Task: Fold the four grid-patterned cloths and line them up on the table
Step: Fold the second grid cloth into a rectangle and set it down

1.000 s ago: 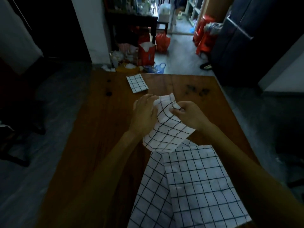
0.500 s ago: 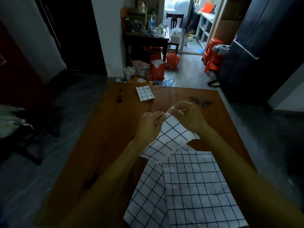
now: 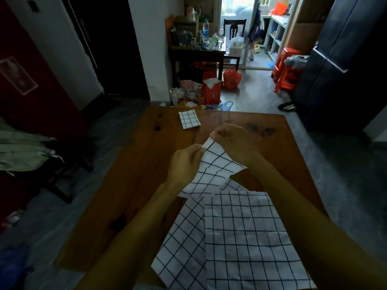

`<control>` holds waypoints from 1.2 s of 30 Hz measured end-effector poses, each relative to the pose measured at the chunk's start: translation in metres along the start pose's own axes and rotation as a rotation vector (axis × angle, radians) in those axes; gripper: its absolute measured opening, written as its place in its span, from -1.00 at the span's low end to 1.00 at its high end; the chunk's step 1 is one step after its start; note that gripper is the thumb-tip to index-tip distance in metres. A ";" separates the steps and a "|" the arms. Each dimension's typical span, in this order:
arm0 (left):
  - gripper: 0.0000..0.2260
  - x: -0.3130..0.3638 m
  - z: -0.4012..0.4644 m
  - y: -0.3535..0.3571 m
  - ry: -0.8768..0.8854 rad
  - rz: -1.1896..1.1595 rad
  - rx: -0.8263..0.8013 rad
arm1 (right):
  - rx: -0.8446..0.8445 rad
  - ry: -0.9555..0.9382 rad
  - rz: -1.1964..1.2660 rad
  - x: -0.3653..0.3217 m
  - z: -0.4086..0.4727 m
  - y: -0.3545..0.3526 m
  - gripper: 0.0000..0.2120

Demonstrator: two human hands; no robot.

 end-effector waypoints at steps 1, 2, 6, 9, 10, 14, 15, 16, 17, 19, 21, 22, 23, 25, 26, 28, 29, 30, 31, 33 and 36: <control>-0.83 -0.001 -0.001 -0.001 -0.001 0.002 0.009 | 0.008 -0.002 -0.005 -0.001 0.001 -0.001 -0.86; -0.83 -0.003 -0.001 -0.001 -0.002 0.010 0.021 | 0.033 -0.010 -0.009 -0.003 0.002 -0.002 -0.88; -0.84 -0.018 -0.008 0.000 -0.085 0.061 0.019 | 0.158 0.029 0.079 -0.004 0.005 -0.013 -0.90; -0.85 -0.035 -0.016 0.004 -0.202 0.118 -0.020 | 0.193 0.005 0.082 -0.001 0.009 -0.017 -0.88; -0.85 -0.039 -0.018 0.005 -0.229 0.139 -0.028 | 0.201 -0.001 0.081 -0.001 0.008 -0.018 -0.88; -0.83 -0.039 -0.016 0.009 -0.256 0.150 -0.079 | 0.259 -0.012 0.111 0.001 0.008 -0.018 -0.88; -0.80 -0.035 -0.013 0.009 -0.234 0.115 -0.081 | 0.266 -0.012 0.117 0.000 0.007 -0.018 -0.89; -0.77 -0.028 -0.009 0.010 -0.201 0.065 -0.075 | 0.256 -0.019 0.105 0.000 0.007 -0.017 -0.89; -0.73 -0.020 -0.003 0.010 -0.164 0.010 -0.064 | 0.225 -0.028 0.082 0.000 0.006 -0.015 -0.89; -0.72 -0.001 0.010 0.011 -0.075 -0.072 -0.039 | 0.134 -0.052 0.042 -0.001 0.005 -0.008 -0.88; -0.80 0.015 0.022 0.011 0.013 -0.079 -0.002 | 0.093 -0.053 0.052 -0.001 0.003 -0.003 -0.88; -0.82 0.019 0.026 0.012 0.033 -0.071 0.018 | 0.101 -0.053 0.066 -0.002 0.002 -0.002 -0.88; -0.83 0.021 0.028 0.013 0.038 -0.062 0.036 | 0.122 -0.054 0.066 -0.003 0.001 -0.003 -0.88; -0.83 0.013 0.028 0.016 0.025 -0.040 0.047 | 0.176 -0.042 0.064 -0.004 0.000 -0.008 -0.88; -0.83 0.007 0.025 0.017 0.013 -0.027 0.042 | 0.212 -0.034 0.085 -0.003 -0.001 -0.012 -0.89; -0.83 -0.007 0.020 0.020 -0.009 -0.007 0.026 | 0.278 -0.022 0.127 -0.002 -0.001 -0.018 -0.92; -0.83 -0.012 0.018 0.021 -0.015 0.008 0.019 | 0.297 -0.015 0.156 -0.001 0.000 -0.020 -0.93; -0.83 -0.016 0.016 0.022 -0.025 0.026 0.014 | 0.309 -0.018 0.195 0.000 -0.001 -0.020 -0.95; -0.83 -0.018 0.014 0.022 -0.038 0.037 0.012 | 0.316 -0.024 0.237 0.000 -0.001 -0.021 -0.96; -0.83 -0.023 0.011 0.024 -0.063 0.041 0.004 | 0.348 -0.031 0.267 0.002 -0.001 -0.025 -0.92; -0.84 -0.030 0.003 0.025 -0.092 0.061 -0.036 | 0.400 0.003 0.196 0.009 0.004 -0.036 -0.91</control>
Point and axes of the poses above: each hand's wrist, its own z-axis towards the middle knuckle, its own y-axis out of the palm, x = y × z, the point moved 2 cm from there along z, towards the middle knuckle, and after that the axes turned 4 degrees about x, right-handed, at the moved point
